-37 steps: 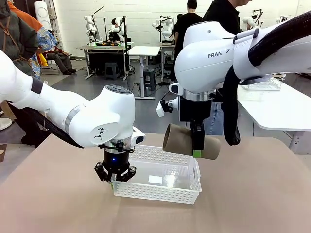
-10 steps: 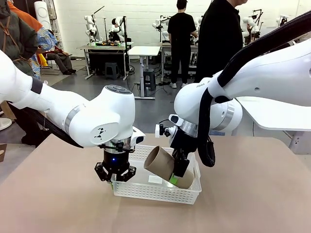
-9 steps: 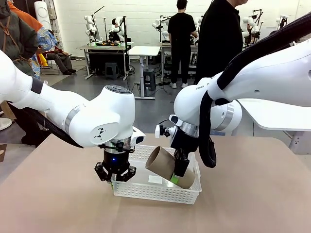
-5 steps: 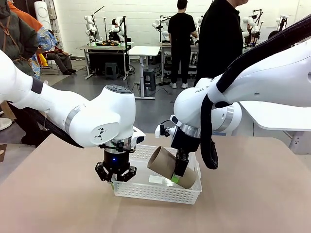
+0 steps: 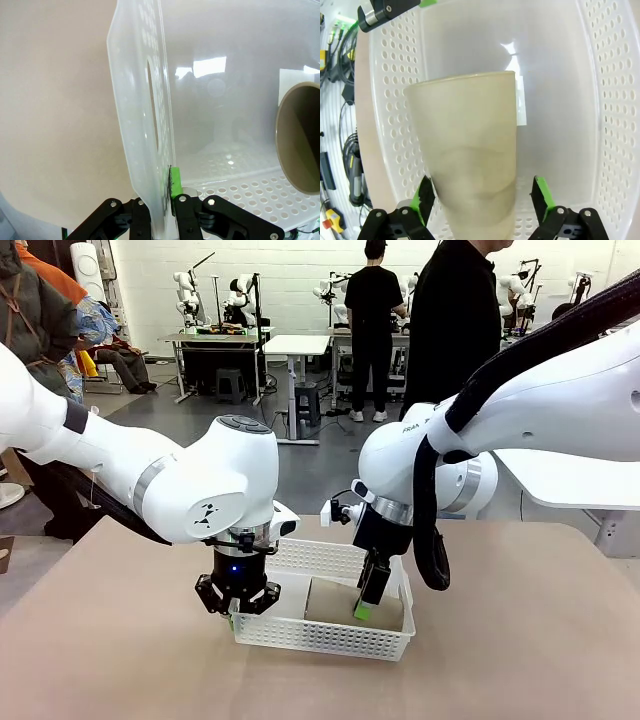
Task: Clean and organize the cups into the basket.
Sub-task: Pick up the Organizing basket and move it to the center of the table, then pick up the Reusable plastic cup from the right side of the table and place it inside the Organizing basket.
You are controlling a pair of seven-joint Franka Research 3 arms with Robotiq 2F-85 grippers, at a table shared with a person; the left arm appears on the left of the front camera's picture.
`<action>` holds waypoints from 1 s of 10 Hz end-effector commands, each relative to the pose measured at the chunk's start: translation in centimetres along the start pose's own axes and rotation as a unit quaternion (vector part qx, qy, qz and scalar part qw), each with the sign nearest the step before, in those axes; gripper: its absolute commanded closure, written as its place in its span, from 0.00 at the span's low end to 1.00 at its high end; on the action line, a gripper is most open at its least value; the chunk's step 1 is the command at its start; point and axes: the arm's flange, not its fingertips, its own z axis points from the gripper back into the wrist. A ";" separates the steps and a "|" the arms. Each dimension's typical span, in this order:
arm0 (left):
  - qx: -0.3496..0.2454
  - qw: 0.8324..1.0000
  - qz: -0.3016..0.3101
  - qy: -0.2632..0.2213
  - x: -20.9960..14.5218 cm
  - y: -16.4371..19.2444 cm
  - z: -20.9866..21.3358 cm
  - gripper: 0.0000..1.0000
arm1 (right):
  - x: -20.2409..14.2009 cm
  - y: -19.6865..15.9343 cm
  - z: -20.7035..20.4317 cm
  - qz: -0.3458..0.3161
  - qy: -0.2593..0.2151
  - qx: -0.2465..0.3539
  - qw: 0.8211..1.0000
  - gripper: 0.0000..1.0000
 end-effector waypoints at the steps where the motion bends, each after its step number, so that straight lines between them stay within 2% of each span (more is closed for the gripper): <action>1: 0.002 1.000 -0.003 -0.003 -0.1 0.2 0.1 1.00 | 0.0 0.4 1.1 0.004 0.001 -0.004 1.000 0.00; 3: 0.002 1.000 -0.003 -0.003 -0.1 0.2 0.1 1.00 | -1.6 2.6 4.5 0.021 -0.026 -0.037 0.999 0.00; 4: 0.002 1.000 -0.003 -0.003 -0.1 0.2 0.1 1.00 | -3.8 4.4 7.7 0.080 -0.074 -0.029 0.994 0.00; 6: 0.002 1.000 -0.003 -0.003 -0.1 0.2 0.1 1.00 | -10.7 6.0 13.1 0.122 -0.161 -0.054 0.978 0.00; 7: 0.002 1.000 -0.003 -0.003 -0.1 0.2 0.1 1.00 | -14.3 5.4 14.0 0.126 -0.206 -0.062 0.968 0.00; 9: 0.002 1.000 -0.003 -0.003 -0.1 0.2 0.1 1.00 | -22.3 3.6 14.2 0.156 -0.328 -0.054 0.930 0.00; 10: 0.002 1.000 -0.003 -0.003 -0.1 0.2 0.1 1.00 | -26.5 2.5 13.5 0.128 -0.390 -0.043 0.911 0.00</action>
